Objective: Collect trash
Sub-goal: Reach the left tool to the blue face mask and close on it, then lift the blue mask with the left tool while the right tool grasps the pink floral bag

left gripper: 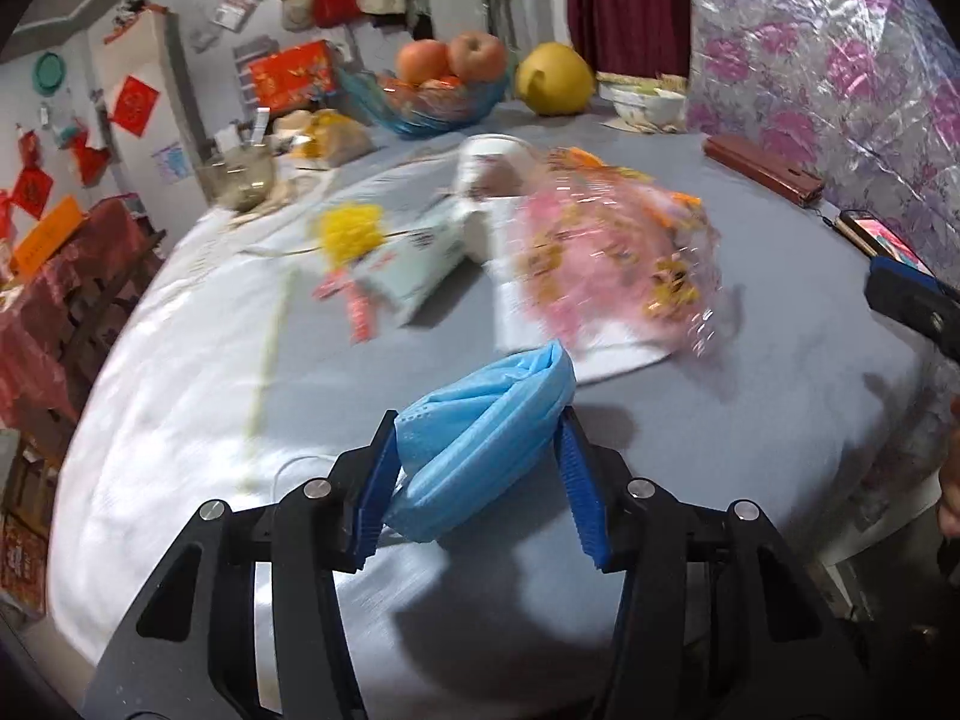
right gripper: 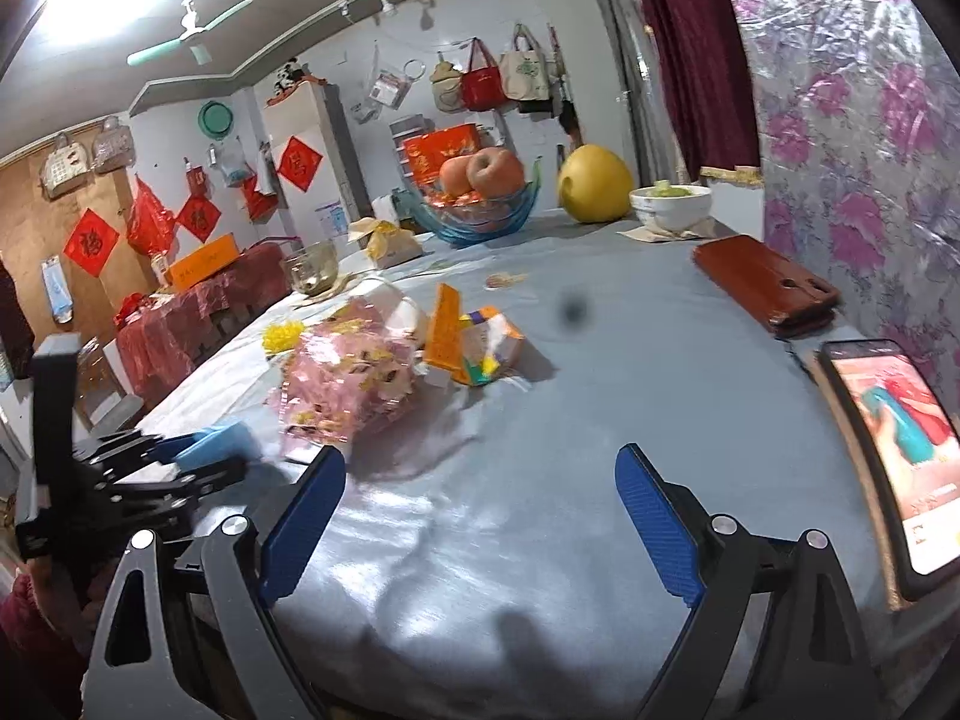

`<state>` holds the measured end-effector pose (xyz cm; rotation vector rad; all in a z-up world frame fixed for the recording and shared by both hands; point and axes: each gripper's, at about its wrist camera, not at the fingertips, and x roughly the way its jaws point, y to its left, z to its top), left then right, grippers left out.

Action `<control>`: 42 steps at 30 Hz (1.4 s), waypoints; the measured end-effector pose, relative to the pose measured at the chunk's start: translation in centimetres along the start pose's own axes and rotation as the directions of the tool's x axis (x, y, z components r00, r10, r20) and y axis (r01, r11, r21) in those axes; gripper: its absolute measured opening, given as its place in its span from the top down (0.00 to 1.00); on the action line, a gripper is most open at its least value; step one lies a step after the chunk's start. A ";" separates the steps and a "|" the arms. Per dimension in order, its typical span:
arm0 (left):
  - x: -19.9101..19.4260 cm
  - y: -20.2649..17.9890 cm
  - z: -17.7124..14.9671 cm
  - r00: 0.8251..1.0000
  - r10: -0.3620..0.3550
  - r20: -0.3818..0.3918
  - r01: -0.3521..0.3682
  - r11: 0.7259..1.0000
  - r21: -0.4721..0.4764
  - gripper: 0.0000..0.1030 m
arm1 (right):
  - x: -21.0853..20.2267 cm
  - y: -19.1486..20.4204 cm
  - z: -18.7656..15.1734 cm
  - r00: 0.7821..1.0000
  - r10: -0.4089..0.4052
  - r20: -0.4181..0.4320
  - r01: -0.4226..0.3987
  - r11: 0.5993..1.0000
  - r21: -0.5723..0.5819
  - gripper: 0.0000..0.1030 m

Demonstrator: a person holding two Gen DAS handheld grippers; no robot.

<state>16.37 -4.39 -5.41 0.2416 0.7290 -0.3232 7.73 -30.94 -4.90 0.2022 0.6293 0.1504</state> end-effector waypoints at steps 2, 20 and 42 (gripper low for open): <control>-1.1 1.8 -0.9 1.000 0.030 0.002 -0.030 0.999 -0.040 0.50 | 0.6 0.9 0.2 1.000 0.026 -0.010 -0.026 1.000 -0.010 0.13; -0.6 7.2 -2.4 0.996 0.084 -0.027 -0.087 0.977 -0.194 0.48 | 9.4 6.8 3.2 0.981 0.107 -0.158 -0.103 0.994 0.039 0.05; -1.6 7.2 -1.8 0.997 0.073 0.005 -0.070 0.969 -0.239 0.48 | 3.2 6.4 5.3 0.982 0.172 0.084 -0.177 0.983 0.056 0.71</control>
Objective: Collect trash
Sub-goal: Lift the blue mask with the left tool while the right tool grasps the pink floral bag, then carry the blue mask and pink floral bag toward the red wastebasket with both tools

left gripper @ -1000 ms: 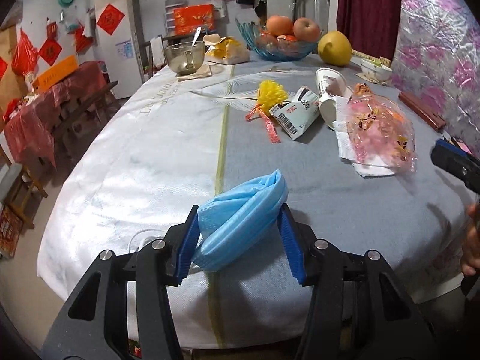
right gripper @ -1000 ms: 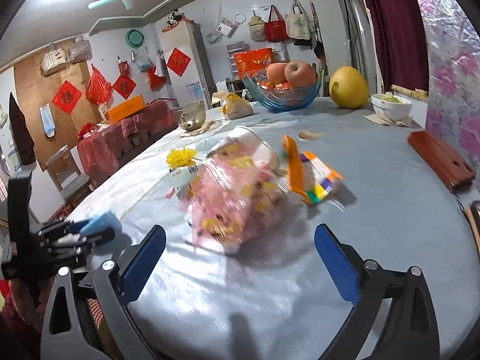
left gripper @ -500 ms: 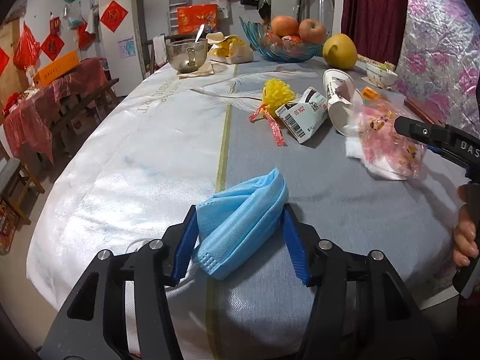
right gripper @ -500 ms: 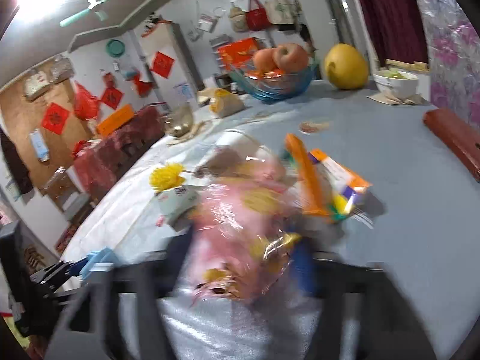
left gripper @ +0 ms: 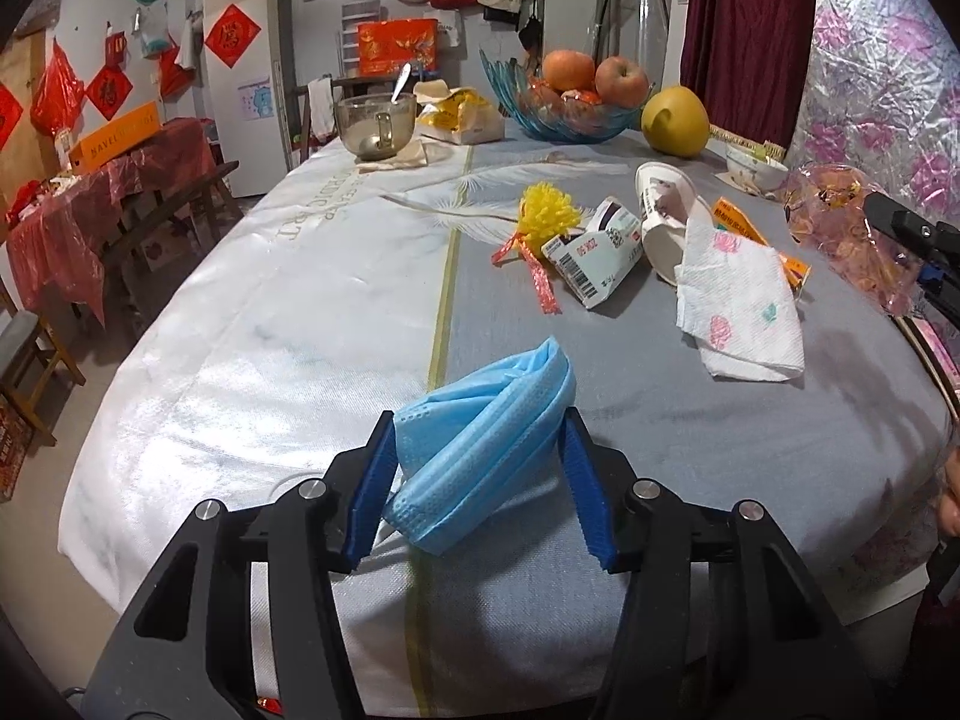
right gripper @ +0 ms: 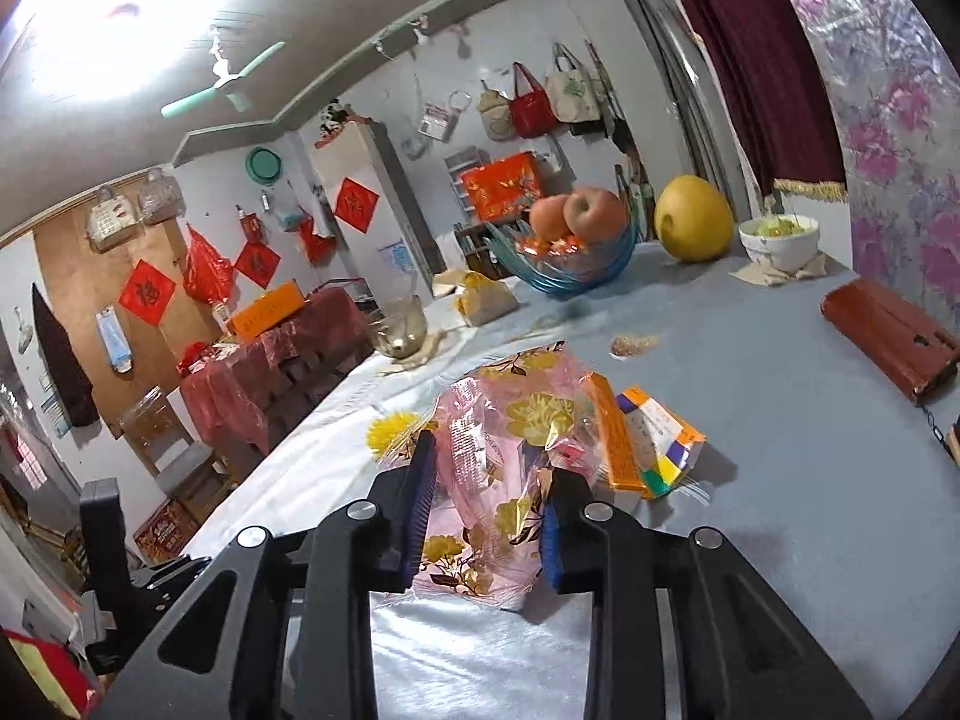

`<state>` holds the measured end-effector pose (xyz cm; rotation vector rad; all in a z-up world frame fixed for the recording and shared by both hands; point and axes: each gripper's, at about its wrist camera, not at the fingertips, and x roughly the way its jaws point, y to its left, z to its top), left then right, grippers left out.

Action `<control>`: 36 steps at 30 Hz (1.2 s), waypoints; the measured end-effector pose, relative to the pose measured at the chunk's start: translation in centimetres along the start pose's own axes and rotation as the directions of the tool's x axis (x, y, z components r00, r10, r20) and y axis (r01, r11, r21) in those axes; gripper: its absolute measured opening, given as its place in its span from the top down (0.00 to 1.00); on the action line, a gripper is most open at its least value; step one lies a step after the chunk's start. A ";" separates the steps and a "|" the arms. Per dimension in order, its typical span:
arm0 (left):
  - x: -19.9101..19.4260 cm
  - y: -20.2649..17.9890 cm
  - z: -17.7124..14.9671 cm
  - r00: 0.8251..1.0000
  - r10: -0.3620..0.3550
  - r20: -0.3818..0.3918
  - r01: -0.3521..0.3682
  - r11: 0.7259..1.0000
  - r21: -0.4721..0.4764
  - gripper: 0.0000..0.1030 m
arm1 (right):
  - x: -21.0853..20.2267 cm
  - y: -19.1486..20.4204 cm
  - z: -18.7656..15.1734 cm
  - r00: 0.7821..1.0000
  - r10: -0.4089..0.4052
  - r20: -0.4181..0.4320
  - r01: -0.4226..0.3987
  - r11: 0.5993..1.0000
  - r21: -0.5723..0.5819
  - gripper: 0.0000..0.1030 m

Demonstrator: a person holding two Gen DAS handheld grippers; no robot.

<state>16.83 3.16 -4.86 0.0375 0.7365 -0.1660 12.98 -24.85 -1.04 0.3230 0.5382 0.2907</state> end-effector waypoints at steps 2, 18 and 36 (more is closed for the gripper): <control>-0.5 -0.1 0.1 1.000 0.008 0.010 -0.008 1.000 -0.004 0.48 | -0.3 0.8 0.0 1.000 0.017 0.002 -0.017 1.000 -0.014 0.70; -7.8 0.5 0.6 0.991 0.069 0.113 -0.065 0.997 -0.039 0.48 | -3.5 5.6 -0.2 0.989 0.146 0.019 -0.144 0.985 -0.100 0.69; -16.2 4.1 -2.9 0.967 0.185 0.177 -0.158 0.976 -0.152 0.48 | -6.6 11.8 -2.6 0.955 0.294 -0.050 -0.298 0.940 -0.166 0.69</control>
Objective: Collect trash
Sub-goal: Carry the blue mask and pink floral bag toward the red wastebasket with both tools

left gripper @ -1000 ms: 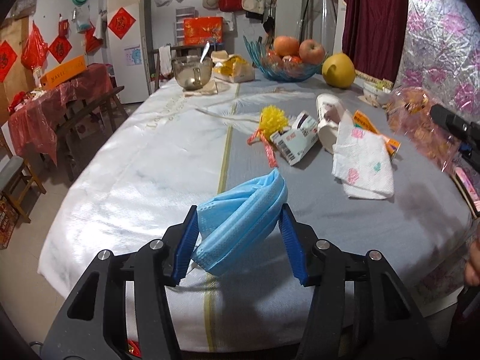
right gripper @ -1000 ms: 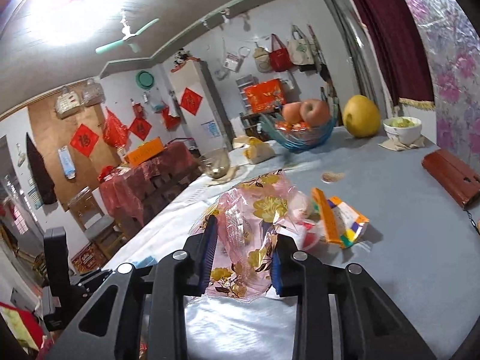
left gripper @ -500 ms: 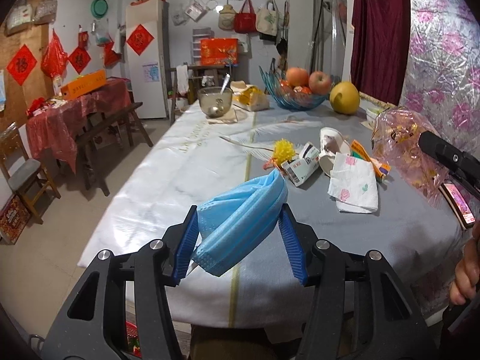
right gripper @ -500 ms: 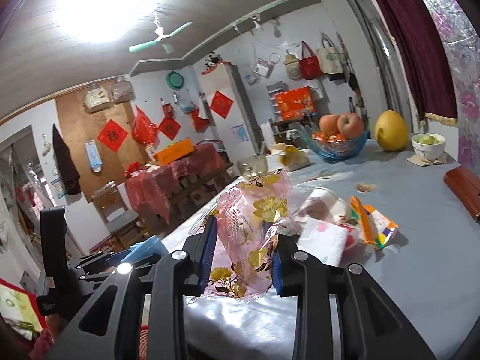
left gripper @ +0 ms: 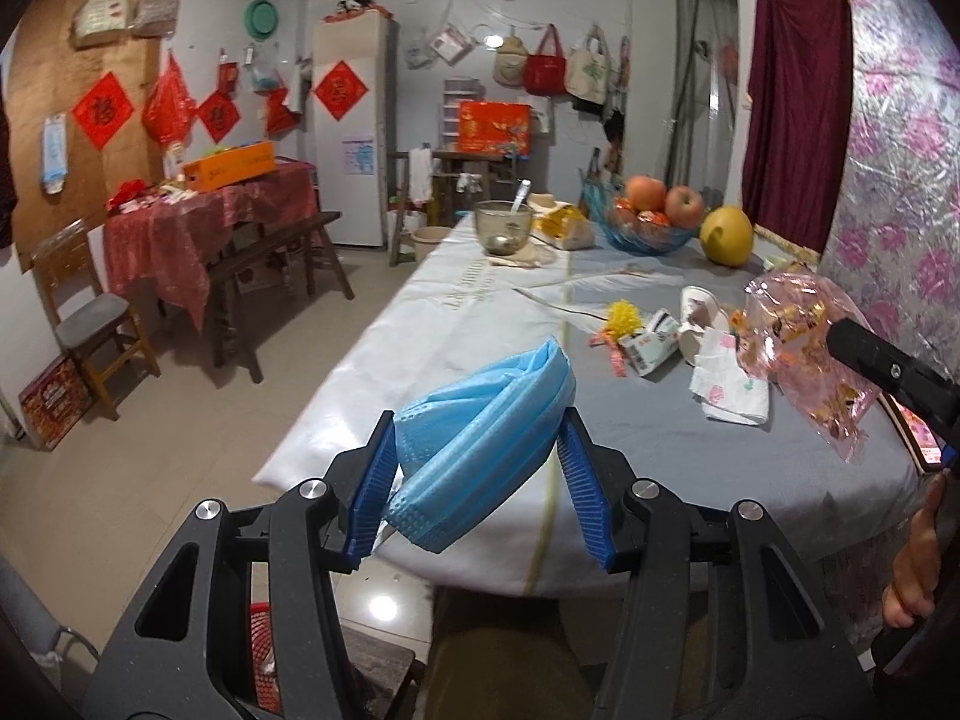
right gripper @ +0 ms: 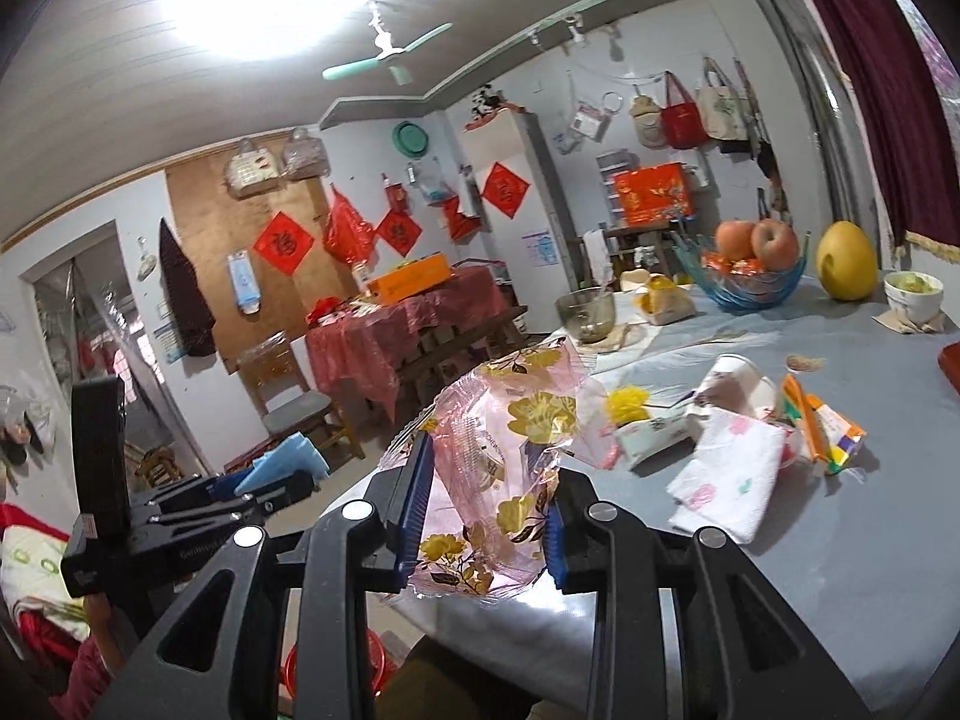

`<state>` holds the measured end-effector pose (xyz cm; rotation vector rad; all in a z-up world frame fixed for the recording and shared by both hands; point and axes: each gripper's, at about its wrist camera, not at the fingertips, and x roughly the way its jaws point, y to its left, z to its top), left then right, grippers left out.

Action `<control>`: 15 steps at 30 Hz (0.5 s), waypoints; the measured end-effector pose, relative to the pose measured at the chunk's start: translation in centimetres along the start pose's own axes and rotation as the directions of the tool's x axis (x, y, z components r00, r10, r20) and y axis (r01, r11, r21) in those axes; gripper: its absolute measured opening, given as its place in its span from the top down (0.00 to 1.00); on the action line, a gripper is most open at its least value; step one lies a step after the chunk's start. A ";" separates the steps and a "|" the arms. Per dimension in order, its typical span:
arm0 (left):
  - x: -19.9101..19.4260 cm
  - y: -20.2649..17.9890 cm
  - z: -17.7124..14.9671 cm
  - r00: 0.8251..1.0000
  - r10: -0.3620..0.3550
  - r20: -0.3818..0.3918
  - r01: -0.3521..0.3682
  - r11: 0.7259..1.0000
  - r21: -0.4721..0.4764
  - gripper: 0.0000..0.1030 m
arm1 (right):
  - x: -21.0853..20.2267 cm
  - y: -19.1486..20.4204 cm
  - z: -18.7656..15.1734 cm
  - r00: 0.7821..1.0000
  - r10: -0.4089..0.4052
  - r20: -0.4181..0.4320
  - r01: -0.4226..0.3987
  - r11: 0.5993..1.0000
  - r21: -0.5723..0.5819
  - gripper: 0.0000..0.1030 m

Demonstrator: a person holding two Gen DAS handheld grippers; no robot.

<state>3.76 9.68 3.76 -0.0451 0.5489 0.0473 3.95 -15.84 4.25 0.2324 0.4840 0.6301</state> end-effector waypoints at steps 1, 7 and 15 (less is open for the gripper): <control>-0.5 0.6 -0.3 1.000 0.011 0.002 -0.011 1.000 -0.008 0.48 | 0.0 0.4 -0.1 1.000 0.004 -0.002 -0.004 1.000 -0.005 0.68; -2.4 4.2 -2.1 0.997 0.072 -0.009 -0.073 0.996 -0.056 0.48 | 0.0 3.4 -1.4 0.999 0.035 -0.034 -0.037 0.998 -0.051 0.68; -2.1 9.3 -5.3 0.987 0.144 -0.071 -0.152 0.980 -0.128 0.48 | 2.4 6.7 -3.8 0.990 0.055 -0.130 -0.070 0.991 -0.116 0.68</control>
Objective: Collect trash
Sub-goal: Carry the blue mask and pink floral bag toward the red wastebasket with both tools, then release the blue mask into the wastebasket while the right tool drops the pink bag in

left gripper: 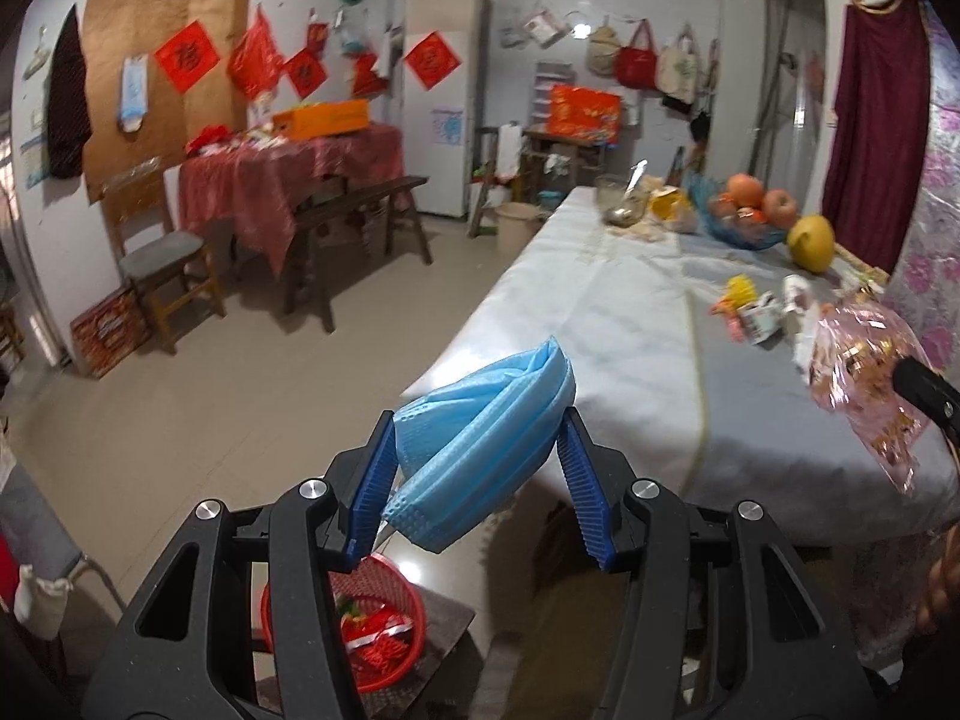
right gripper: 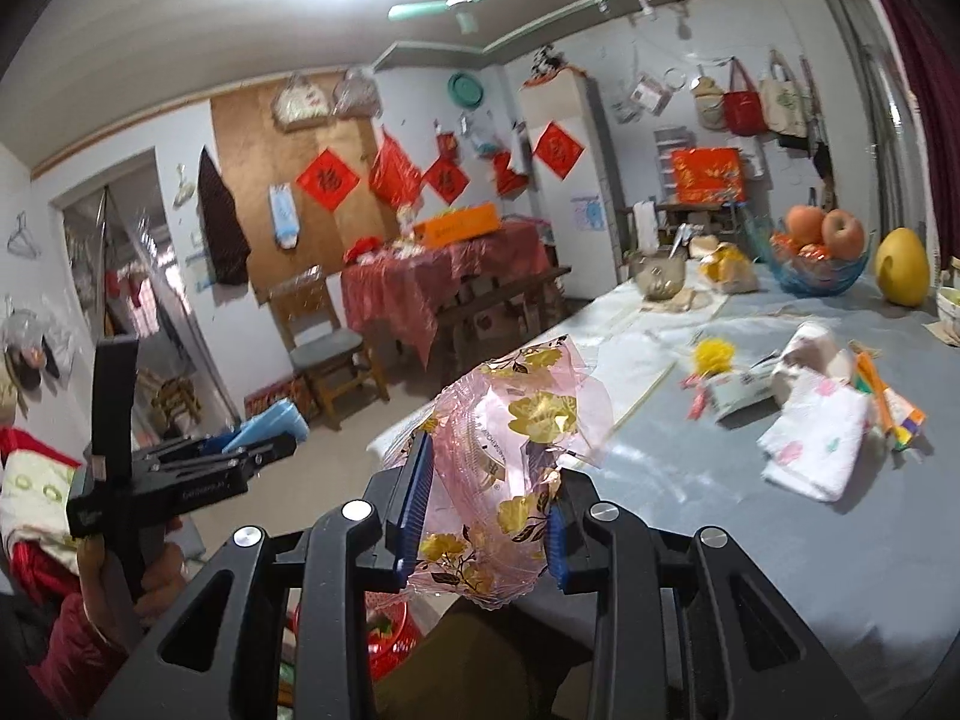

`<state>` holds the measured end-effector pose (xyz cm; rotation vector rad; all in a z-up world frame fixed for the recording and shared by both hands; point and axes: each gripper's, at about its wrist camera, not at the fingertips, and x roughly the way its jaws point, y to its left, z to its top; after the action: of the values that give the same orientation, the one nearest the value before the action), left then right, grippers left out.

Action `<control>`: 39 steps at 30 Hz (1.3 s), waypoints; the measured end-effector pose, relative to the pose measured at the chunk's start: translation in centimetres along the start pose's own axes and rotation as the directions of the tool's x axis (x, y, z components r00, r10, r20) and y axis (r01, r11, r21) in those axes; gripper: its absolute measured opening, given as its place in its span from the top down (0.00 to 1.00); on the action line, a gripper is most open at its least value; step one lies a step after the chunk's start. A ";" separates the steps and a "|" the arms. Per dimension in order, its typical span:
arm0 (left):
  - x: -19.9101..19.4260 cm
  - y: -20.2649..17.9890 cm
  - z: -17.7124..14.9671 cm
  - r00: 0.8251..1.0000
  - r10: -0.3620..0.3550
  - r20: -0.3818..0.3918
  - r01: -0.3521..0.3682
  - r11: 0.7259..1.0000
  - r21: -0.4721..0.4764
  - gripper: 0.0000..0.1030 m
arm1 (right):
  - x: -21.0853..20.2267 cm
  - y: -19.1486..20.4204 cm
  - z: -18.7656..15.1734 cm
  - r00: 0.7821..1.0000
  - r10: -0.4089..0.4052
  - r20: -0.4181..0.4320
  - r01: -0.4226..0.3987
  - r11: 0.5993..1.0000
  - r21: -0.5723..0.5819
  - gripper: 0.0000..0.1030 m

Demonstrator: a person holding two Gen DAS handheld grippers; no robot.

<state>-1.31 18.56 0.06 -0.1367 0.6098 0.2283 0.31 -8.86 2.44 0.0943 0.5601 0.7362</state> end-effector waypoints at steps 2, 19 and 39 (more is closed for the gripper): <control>0.8 1.2 -0.6 1.000 0.008 -0.025 -0.008 1.000 -0.020 0.48 | 1.1 0.7 -0.6 0.999 0.006 -0.033 -0.006 1.000 -0.017 0.68; 9.3 9.8 -8.4 0.941 0.065 -0.333 -0.121 0.982 -0.148 0.48 | 11.5 4.7 -5.4 0.946 0.071 -0.315 -0.089 0.995 -0.045 0.68; 12.7 18.1 -11.9 0.848 0.195 -0.492 -0.369 0.885 -0.284 0.16 | 21.4 13.1 -9.4 0.824 0.144 -0.547 -0.242 0.964 -0.110 0.67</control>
<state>-2.31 35.89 -18.10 -0.4768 1.0537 0.6186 0.37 13.90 -11.57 -0.2330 1.0299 1.0179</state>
